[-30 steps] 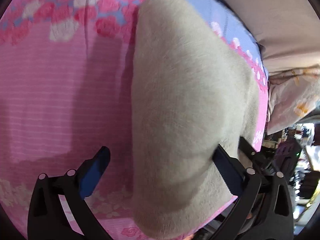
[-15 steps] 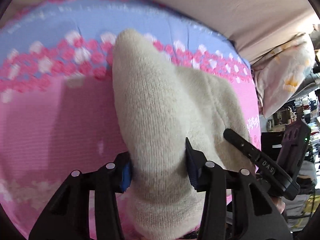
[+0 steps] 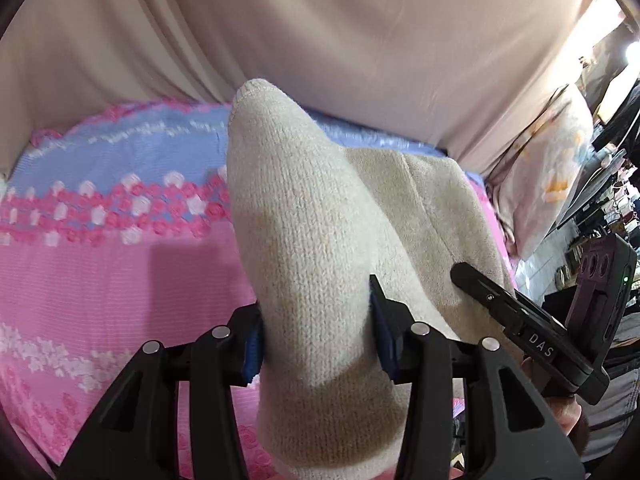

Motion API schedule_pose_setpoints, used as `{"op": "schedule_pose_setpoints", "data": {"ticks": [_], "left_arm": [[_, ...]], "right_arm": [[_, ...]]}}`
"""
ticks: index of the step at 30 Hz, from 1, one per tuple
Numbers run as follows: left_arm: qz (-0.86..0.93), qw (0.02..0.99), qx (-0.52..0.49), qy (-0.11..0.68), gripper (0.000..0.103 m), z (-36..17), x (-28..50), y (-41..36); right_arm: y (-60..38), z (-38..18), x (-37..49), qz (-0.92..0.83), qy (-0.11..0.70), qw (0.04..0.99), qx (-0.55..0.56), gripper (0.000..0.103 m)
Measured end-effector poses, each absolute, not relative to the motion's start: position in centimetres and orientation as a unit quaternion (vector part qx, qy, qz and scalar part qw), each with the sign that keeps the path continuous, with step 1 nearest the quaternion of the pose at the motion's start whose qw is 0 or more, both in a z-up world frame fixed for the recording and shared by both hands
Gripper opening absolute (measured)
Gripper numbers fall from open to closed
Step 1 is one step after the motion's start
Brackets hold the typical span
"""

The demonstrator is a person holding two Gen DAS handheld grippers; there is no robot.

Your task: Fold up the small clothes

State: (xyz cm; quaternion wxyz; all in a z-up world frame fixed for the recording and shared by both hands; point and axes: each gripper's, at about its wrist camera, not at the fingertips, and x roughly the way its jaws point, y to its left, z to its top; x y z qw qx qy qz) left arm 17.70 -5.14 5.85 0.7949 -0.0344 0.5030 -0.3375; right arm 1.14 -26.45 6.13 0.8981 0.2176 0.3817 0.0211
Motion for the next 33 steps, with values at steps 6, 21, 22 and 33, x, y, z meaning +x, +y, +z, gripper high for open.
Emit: {"op": "schedule_pose_setpoints", "data": {"ticks": [6, 21, 22, 33], "left_arm": [[-0.332, 0.819, -0.030, 0.466, 0.044, 8.6, 17.0, -2.4], [-0.336, 0.845, -0.036, 0.415, 0.056, 11.8, 19.1, 3.7], [-0.333, 0.842, -0.033, 0.423, 0.062, 10.1, 19.9, 3.5], [-0.200, 0.816, -0.029, 0.542, 0.077, -9.5, 21.1, 4.3]], "right_arm": [[-23.9, 8.9, 0.8, 0.038, 0.348, 0.914, 0.203, 0.037], [-19.4, 11.1, 4.2, 0.072, 0.320, 0.922, 0.204, 0.045], [-19.8, 8.9, 5.3, 0.065, 0.335, 0.916, 0.209, 0.048], [-21.8, -6.1, 3.9, -0.015, 0.491, 0.844, 0.214, 0.040]]}}
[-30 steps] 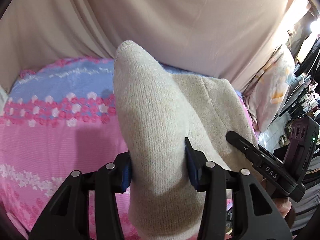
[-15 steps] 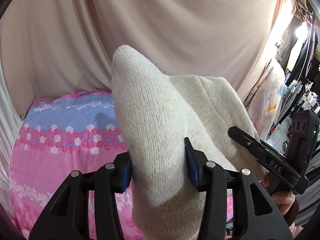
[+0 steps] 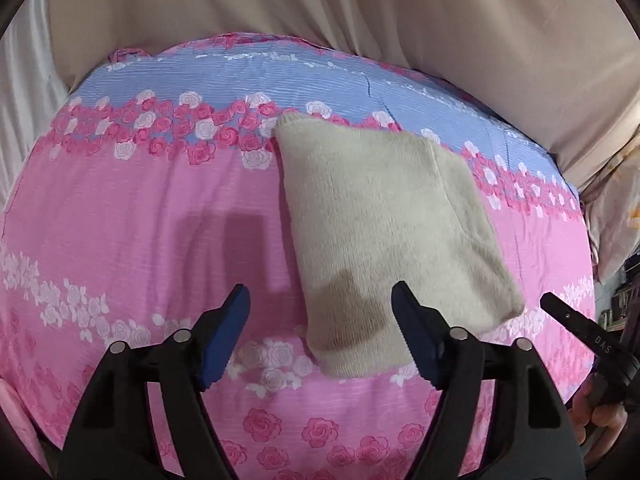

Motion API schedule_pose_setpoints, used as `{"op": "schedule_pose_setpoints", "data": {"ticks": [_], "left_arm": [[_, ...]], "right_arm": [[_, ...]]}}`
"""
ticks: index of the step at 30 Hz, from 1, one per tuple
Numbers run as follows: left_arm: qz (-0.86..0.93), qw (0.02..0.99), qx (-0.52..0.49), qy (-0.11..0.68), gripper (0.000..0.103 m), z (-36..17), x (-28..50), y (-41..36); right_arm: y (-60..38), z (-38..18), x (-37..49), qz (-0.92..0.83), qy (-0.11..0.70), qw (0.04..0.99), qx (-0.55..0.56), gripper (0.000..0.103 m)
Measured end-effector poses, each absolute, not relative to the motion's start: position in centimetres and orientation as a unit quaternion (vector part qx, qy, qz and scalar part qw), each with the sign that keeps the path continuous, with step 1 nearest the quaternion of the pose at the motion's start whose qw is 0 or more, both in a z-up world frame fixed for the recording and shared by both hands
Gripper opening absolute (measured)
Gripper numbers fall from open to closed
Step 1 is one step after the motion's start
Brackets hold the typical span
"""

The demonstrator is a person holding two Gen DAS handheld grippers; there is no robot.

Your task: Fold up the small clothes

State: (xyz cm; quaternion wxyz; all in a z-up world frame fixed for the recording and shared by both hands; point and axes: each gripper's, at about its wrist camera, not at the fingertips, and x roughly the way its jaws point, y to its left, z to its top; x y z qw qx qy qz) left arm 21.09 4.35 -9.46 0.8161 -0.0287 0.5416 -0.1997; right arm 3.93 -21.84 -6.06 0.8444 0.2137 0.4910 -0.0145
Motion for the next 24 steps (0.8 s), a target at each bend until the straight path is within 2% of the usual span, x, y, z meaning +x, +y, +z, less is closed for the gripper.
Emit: {"op": "schedule_pose_setpoints", "data": {"ticks": [2, 3, 5, 9, 13, 14, 15, 16, 17, 18, 19, 21, 22, 23, 24], "left_arm": [[-0.199, 0.818, -0.021, 0.539, 0.086, -9.7, 20.9, 3.8], [-0.202, 0.817, -0.024, 0.540, 0.090, -9.9, 20.9, 3.5], [-0.211, 0.809, -0.049, 0.547, 0.092, -10.5, 21.2, 3.3], [-0.215, 0.771, -0.146, 0.582, 0.092, -13.6, 23.6, 4.2], [-0.196, 0.739, -0.205, 0.611, 0.090, -17.2, 26.8, 4.2], [-0.199, 0.734, -0.205, 0.616, 0.083, -17.8, 27.5, 3.9], [-0.212, 0.728, -0.206, 0.619, 0.067, -18.2, 28.0, 3.4], [-0.229, 0.724, -0.196, 0.621, 0.063, -18.2, 28.7, 2.5], [-0.230, 0.727, -0.185, 0.620, 0.059, -17.9, 29.0, 1.9], [-0.236, 0.730, -0.173, 0.618, 0.049, -17.3, 29.2, 1.3], [-0.252, 0.733, -0.164, 0.610, 0.046, -16.2, 29.3, 0.8], [-0.292, 0.753, -0.141, 0.573, 0.045, -13.3, 29.0, 0.0], [-0.295, 0.766, -0.121, 0.558, 0.046, -12.4, 28.8, -0.3], [-0.288, 0.779, -0.095, 0.548, 0.055, -12.1, 28.8, -0.7], [-0.276, 0.790, -0.071, 0.543, 0.070, -12.3, 28.8, -1.1]], "right_arm": [[-21.3, -6.1, 5.2, -0.011, 0.496, 0.846, 0.195, 0.054], [-21.2, -6.3, 6.0, -0.009, 0.497, 0.846, 0.190, 0.057], [-21.1, -7.0, 7.7, -0.001, 0.502, 0.845, 0.185, 0.064], [-22.3, -9.8, 10.9, 0.000, 0.529, 0.825, 0.196, 0.067], [-24.0, -14.2, 13.5, 0.002, 0.559, 0.780, 0.279, 0.067], [-24.2, -15.4, 13.8, 0.012, 0.564, 0.765, 0.310, 0.065], [-24.3, -15.8, 13.9, 0.021, 0.561, 0.759, 0.329, 0.049], [-24.1, -15.6, 13.8, 0.021, 0.554, 0.762, 0.334, 0.045], [-23.9, -14.9, 13.6, 0.021, 0.548, 0.769, 0.328, 0.036], [-23.5, -13.6, 13.1, 0.023, 0.538, 0.779, 0.320, 0.031], [-23.3, -12.3, 12.3, 0.031, 0.524, 0.789, 0.320, 0.029], [-22.9, -9.7, 10.7, 0.043, 0.497, 0.809, 0.311, 0.017], [-22.5, -8.9, 10.1, 0.039, 0.489, 0.820, 0.294, 0.016], [-22.4, -9.2, 9.8, 0.023, 0.491, 0.825, 0.279, 0.018], [-22.4, -10.2, 10.0, 0.008, 0.503, 0.823, 0.263, 0.027]]}}
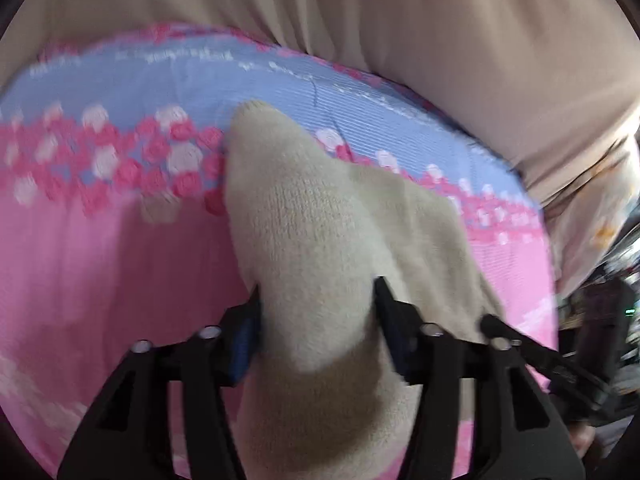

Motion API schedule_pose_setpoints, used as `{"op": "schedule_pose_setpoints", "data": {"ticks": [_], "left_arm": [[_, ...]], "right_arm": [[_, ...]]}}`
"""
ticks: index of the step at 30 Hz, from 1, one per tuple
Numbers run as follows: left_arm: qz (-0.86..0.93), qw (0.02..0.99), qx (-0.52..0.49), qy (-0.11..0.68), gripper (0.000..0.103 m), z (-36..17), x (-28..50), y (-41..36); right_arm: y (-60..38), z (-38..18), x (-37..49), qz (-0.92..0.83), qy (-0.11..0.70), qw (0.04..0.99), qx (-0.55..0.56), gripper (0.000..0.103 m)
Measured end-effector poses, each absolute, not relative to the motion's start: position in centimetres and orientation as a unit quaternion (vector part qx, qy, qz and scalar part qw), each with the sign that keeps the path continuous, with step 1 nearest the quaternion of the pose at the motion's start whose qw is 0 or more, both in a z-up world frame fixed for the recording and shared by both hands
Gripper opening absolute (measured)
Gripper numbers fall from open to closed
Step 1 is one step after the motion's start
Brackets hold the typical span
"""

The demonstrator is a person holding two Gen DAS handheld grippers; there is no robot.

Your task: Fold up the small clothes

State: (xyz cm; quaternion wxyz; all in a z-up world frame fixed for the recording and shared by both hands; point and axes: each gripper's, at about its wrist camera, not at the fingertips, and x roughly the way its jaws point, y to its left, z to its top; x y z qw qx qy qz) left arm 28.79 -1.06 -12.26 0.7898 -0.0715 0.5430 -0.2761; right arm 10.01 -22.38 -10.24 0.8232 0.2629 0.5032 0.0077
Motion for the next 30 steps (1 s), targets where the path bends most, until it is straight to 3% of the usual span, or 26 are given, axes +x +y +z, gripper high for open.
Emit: {"op": "schedule_pose_setpoints", "data": {"ticks": [2, 5, 7, 9, 12, 13, 14, 15, 18, 20, 23, 30], "left_arm": [[-0.237, 0.793, -0.021, 0.561, 0.073, -14.5, 28.7, -1.9], [-0.228, 0.789, -0.031, 0.570, 0.075, -15.6, 27.4, -1.1], [-0.210, 0.798, -0.026, 0.565, 0.082, -15.2, 26.7, 0.0], [-0.208, 0.794, -0.033, 0.569, 0.085, -15.6, 26.2, 0.7], [-0.207, 0.781, -0.056, 0.587, 0.089, -16.5, 26.5, 1.0], [-0.205, 0.775, -0.071, 0.594, 0.090, -16.8, 26.8, 1.2], [-0.206, 0.770, -0.081, 0.599, 0.090, -17.0, 27.0, 1.5], [-0.210, 0.764, -0.094, 0.603, 0.089, -17.3, 27.3, 1.6], [-0.235, 0.759, -0.088, 0.601, 0.069, -16.6, 27.6, 0.9], [-0.232, 0.773, -0.051, 0.589, 0.070, -15.5, 27.6, 0.1], [-0.214, 0.783, 0.009, 0.584, 0.081, -15.2, 27.4, -1.5], [-0.216, 0.798, 0.020, 0.562, 0.080, -13.2, 25.8, -1.7]], "right_arm": [[-23.0, -13.3, 10.5, -0.050, 0.551, 0.803, 0.221, 0.028], [-23.9, -11.3, 9.3, -0.046, 0.521, 0.808, 0.270, 0.026], [-23.3, -9.7, 9.6, -0.034, 0.509, 0.822, 0.253, 0.035], [-22.4, -9.8, 11.4, -0.007, 0.524, 0.818, 0.237, 0.062], [-22.0, -12.7, 14.0, -0.019, 0.559, 0.796, 0.231, 0.067], [-21.6, -13.8, 14.6, -0.014, 0.570, 0.783, 0.249, 0.067], [-21.7, -14.6, 15.2, 0.007, 0.566, 0.774, 0.284, 0.058], [-21.5, -14.5, 15.3, 0.010, 0.559, 0.777, 0.289, 0.042], [-20.2, -11.8, 15.2, 0.008, 0.545, 0.804, 0.240, 0.027], [-19.2, -10.7, 15.2, 0.007, 0.541, 0.818, 0.196, 0.027], [-19.2, -11.7, 16.0, -0.017, 0.562, 0.813, 0.150, 0.031], [-17.0, -4.9, 11.2, -0.025, 0.472, 0.874, 0.117, 0.031]]}}
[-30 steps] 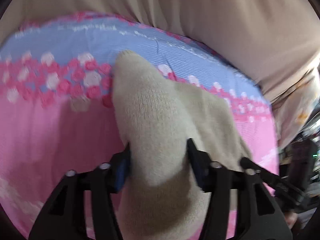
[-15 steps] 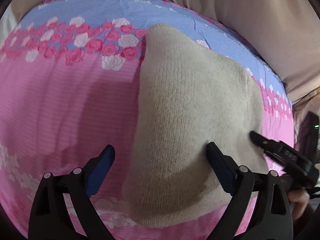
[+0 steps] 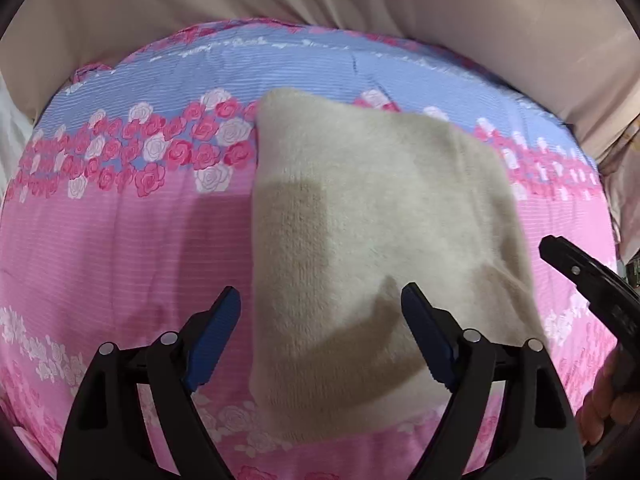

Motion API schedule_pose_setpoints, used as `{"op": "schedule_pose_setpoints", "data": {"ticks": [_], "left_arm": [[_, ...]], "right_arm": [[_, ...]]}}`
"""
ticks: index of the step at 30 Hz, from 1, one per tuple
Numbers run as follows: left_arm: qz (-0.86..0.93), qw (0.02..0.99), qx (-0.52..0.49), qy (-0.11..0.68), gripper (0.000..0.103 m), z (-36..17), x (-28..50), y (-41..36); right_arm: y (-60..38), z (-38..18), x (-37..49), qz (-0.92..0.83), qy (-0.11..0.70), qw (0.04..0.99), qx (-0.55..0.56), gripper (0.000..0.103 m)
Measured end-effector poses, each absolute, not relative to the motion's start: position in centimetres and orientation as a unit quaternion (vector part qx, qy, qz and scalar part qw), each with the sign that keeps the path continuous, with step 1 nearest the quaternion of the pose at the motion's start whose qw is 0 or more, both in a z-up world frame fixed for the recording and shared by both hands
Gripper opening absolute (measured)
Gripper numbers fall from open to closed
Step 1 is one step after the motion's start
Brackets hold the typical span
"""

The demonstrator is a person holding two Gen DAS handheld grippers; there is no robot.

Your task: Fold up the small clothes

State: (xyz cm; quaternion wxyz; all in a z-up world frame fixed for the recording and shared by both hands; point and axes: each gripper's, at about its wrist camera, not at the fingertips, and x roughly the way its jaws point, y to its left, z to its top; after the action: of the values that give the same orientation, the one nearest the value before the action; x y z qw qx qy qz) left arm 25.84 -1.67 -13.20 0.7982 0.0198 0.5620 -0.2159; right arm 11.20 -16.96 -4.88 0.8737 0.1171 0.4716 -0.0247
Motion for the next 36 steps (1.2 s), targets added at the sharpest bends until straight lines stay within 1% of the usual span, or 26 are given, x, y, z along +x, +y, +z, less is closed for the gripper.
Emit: {"op": "schedule_pose_setpoints", "data": {"ticks": [2, 4, 5, 6, 7, 10, 12, 15, 16, 19, 21, 22, 23, 25, 27, 31, 33, 36], "left_arm": [[-0.217, 0.797, 0.010, 0.564, 0.080, -13.0, 25.4, -1.5], [-0.217, 0.794, 0.007, 0.567, 0.080, -12.8, 25.1, -1.5], [-0.217, 0.794, 0.008, 0.568, 0.080, -12.7, 24.9, -1.5], [-0.219, 0.794, 0.008, 0.567, 0.080, -12.6, 24.7, -1.5], [-0.220, 0.795, 0.009, 0.566, 0.080, -12.6, 24.4, -1.5], [-0.216, 0.797, 0.015, 0.564, 0.080, -12.4, 23.5, -1.2], [-0.212, 0.799, 0.013, 0.563, 0.081, -12.4, 22.9, -0.9], [-0.205, 0.798, 0.016, 0.567, 0.081, -12.8, 22.2, -0.6], [-0.202, 0.798, 0.016, 0.568, 0.081, -12.9, 22.1, -0.4], [-0.199, 0.793, -0.010, 0.576, 0.081, -13.3, 21.5, 1.5], [-0.215, 0.787, -0.060, 0.575, 0.081, -13.4, 20.5, 4.3], [-0.223, 0.787, -0.061, 0.572, 0.081, -13.4, 19.9, 5.2], [-0.233, 0.788, -0.039, 0.568, 0.081, -13.5, 19.1, 5.9], [-0.234, 0.795, 0.060, 0.556, 0.081, -14.3, 17.0, 6.4], [-0.223, 0.799, 0.110, 0.548, 0.081, -15.4, 15.9, 6.6], [-0.205, 0.804, 0.067, 0.554, 0.081, -16.5, 17.2, 6.6], [-0.192, 0.805, 0.065, 0.557, 0.081, -17.1, 18.3, 6.0], [-0.231, 0.792, 0.050, 0.562, 0.081, -17.5, 18.6, 4.7]], "right_arm": [[-15.3, -4.7, 10.5, -0.015, 0.470, 0.880, 0.070, 0.033], [-14.6, -6.9, 10.5, -0.019, 0.501, 0.865, 0.027, 0.033], [-14.7, -8.4, 10.6, -0.022, 0.524, 0.851, 0.022, 0.033], [-14.9, -9.9, 10.6, -0.023, 0.551, 0.834, 0.023, 0.031], [-15.2, -10.3, 10.2, -0.026, 0.558, 0.828, 0.039, 0.027], [-15.6, -7.6, 8.9, -0.021, 0.527, 0.846, 0.076, 0.028], [-15.3, -6.8, 8.4, -0.017, 0.515, 0.855, 0.064, 0.028], [-14.9, -9.9, 8.5, -0.020, 0.550, 0.835, 0.016, 0.028], [-15.2, -11.2, 8.5, -0.017, 0.563, 0.826, 0.024, 0.028], [-16.4, -9.2, 7.7, -0.018, 0.544, 0.835, 0.078, 0.028], [-16.4, -7.4, 7.2, -0.014, 0.528, 0.846, 0.077, 0.028], [-16.3, -6.7, 6.8, -0.010, 0.519, 0.852, 0.067, 0.028], [-16.1, -6.4, 6.6, -0.009, 0.518, 0.853, 0.058, 0.029], [-15.9, -6.6, 6.4, -0.002, 0.524, 0.850, 0.056, 0.029], [-15.8, -7.4, 6.5, -0.005, 0.534, 0.844, 0.052, 0.029], [-15.3, -8.3, 6.7, -0.001, 0.546, 0.834, 0.079, 0.029], [-15.1, -8.4, 6.8, -0.001, 0.549, 0.832, 0.079, 0.029], [-15.1, -8.6, 6.9, -0.003, 0.550, 0.832, 0.072, 0.029]]}}
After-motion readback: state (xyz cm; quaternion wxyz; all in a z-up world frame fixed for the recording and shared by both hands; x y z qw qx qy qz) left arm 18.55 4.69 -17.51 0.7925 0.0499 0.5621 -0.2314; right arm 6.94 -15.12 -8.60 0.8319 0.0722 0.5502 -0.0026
